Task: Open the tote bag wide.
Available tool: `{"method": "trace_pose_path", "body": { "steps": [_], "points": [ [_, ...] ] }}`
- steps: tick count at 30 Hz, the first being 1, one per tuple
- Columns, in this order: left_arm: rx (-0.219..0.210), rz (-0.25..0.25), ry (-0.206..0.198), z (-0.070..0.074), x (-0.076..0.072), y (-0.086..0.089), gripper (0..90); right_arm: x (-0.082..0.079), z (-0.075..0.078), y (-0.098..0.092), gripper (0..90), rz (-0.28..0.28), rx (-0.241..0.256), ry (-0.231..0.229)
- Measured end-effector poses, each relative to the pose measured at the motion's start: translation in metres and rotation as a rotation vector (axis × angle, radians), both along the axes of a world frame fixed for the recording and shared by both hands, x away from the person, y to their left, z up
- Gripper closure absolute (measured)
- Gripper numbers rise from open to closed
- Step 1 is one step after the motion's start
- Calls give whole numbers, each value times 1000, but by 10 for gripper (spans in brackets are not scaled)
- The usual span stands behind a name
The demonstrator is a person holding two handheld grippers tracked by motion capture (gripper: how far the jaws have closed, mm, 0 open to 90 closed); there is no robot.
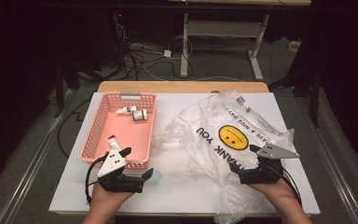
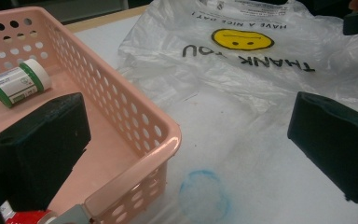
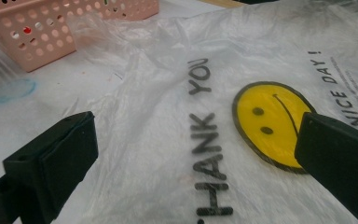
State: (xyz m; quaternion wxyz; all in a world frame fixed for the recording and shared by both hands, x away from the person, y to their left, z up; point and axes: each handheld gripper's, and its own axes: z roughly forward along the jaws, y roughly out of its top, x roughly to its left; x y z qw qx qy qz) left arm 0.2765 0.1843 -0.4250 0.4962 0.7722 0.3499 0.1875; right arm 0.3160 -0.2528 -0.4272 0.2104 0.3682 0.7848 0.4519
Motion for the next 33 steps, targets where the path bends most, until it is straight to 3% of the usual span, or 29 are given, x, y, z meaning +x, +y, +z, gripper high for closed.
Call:
{"method": "trace_pose_path", "body": {
  "steps": [5, 13, 18, 26, 33],
  "points": [
    [-28, -1, 9, 1, 0, 3, 0, 10, 1, 15, 0, 42, -15, -4],
    [-27, 14, -7, 0, -3, 6, 0, 25, 3, 34, 0, 74, -45, -14],
    [-31, 16, -7, -1, -4, 5, 0, 27, -4, 42, 27, 104, -31, 2],
    [-31, 13, -14, -2, -11, 8, 0, 27, -17, 57, 211, 170, -60, 73],
    [-31, 19, -6, -3, -12, 13, 0, 27, -28, 70, 339, 245, -128, 106]
  ]
}}
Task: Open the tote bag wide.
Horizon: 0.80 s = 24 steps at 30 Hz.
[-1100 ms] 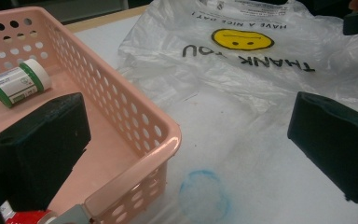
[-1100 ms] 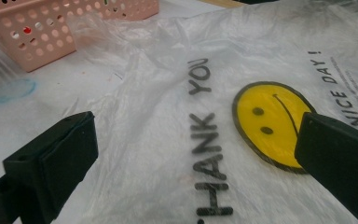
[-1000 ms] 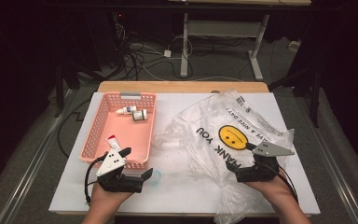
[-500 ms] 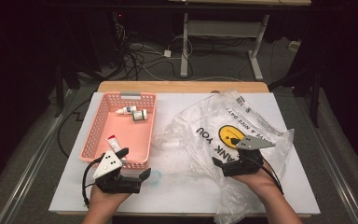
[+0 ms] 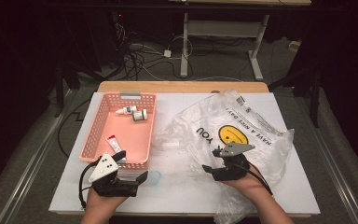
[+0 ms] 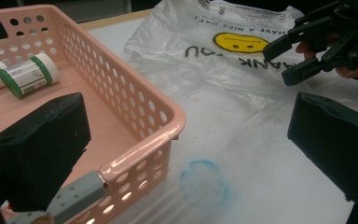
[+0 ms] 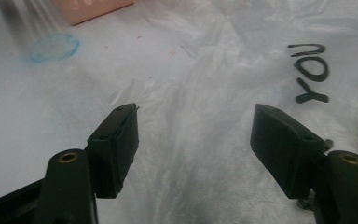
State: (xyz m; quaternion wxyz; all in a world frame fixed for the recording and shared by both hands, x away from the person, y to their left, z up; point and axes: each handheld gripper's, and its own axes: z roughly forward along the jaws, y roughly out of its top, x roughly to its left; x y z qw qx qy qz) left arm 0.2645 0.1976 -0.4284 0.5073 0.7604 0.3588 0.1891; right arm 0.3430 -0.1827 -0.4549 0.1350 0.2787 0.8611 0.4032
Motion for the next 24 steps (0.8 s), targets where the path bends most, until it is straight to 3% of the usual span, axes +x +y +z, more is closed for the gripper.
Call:
{"method": "trace_pose_path", "body": {
  "steps": [3, 7, 14, 19, 24],
  "points": [
    [2, 2, -1, 1, -2, -1, 0, -4, -3, 9, 341, 30, -25, 5],
    [-4, -1, -1, 1, -3, -2, 0, -7, -11, 22, 253, 58, -71, 14],
    [-5, 6, 3, -1, -6, 3, 0, -3, -10, 46, 224, 26, -89, -30],
    [0, 5, -10, 2, -7, 3, 0, -1, -15, 56, 315, 3, -148, -51],
    [0, 0, -5, 2, -8, -1, 0, 0, -10, 46, 462, -18, -130, -65]
  ]
}}
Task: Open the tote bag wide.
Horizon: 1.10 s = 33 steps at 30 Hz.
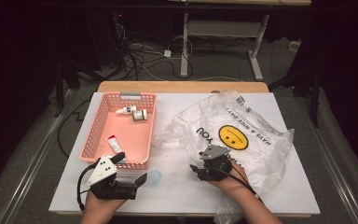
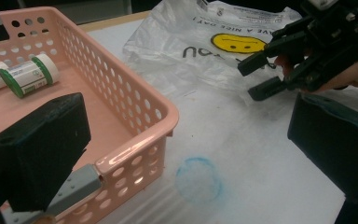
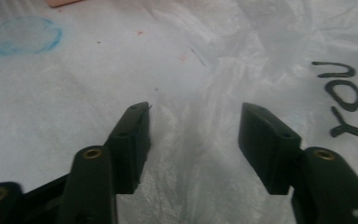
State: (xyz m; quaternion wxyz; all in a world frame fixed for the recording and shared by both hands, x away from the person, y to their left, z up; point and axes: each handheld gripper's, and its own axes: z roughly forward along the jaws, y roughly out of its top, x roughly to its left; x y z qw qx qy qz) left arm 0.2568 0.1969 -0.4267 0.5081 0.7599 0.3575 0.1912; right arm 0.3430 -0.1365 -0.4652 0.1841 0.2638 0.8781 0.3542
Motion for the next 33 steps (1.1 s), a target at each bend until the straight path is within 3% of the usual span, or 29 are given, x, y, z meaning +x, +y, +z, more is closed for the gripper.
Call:
{"method": "trace_pose_path", "body": {
  "steps": [5, 11, 13, 17, 25, 29, 33],
  "points": [
    [0, 4, -1, 1, 0, 0, 0, 0, 3, -10, 553, 4, 30, 6],
    [1, 0, 5, 0, 2, -2, 0, -5, -10, 2, 550, 68, -39, 35],
    [2, -1, 4, 0, 1, -3, 0, -5, -10, 3, 546, 56, -32, 34],
    [1, 0, 6, 0, 2, -2, 0, -3, -10, 2, 700, 40, -28, 41],
    [0, 6, 2, 0, 0, 0, 0, 4, -2, -9, 862, 5, 43, 37],
    [1, 7, 3, 0, 0, 1, 0, 6, -1, -14, 865, -5, 47, 34],
    [2, 7, 2, 0, 0, 0, 0, 6, -4, -13, 730, 0, 18, 46]
  ]
}}
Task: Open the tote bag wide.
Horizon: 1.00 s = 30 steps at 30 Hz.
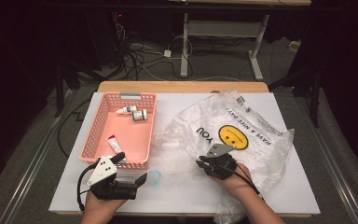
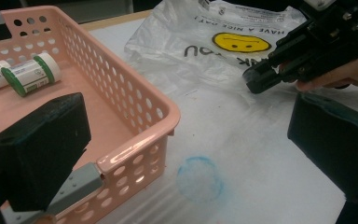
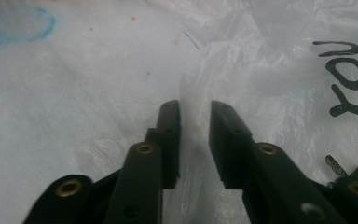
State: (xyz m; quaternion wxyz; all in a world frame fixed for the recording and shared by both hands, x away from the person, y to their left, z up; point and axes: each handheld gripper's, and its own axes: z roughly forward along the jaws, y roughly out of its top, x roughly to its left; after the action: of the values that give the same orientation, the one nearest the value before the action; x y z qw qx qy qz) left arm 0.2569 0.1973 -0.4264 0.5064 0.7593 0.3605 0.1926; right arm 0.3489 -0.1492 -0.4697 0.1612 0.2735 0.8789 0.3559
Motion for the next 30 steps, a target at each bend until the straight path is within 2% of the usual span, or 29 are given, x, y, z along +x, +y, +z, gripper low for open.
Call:
{"method": "trace_pose_path", "body": {
  "steps": [4, 7, 10, 12, 18, 20, 22, 30],
  "points": [
    [0, 0, -1, 0, 0, 0, 0, -2, -5, 2, 588, -15, -33, -9],
    [2, -1, -2, 0, 0, 0, 0, -2, -5, -2, 559, -17, -37, 3],
    [1, -3, -1, 0, 0, 0, 0, 0, -7, -7, 640, -9, -5, 37],
    [3, -6, -1, 1, -1, 0, 0, 0, -7, -7, 724, -10, -2, 37],
    [7, -16, 0, 1, -2, -2, 0, 2, -6, -13, 891, -36, -9, 23],
    [6, -23, 2, 1, -2, -2, 0, 3, -7, -14, 900, -42, -6, 9],
    [4, -29, 4, 1, -2, -3, 0, 4, -6, -17, 900, -38, 34, 16],
    [-3, -42, 10, 1, -2, -4, 17, 3, 8, -29, 900, -28, 126, -18]
  ]
}}
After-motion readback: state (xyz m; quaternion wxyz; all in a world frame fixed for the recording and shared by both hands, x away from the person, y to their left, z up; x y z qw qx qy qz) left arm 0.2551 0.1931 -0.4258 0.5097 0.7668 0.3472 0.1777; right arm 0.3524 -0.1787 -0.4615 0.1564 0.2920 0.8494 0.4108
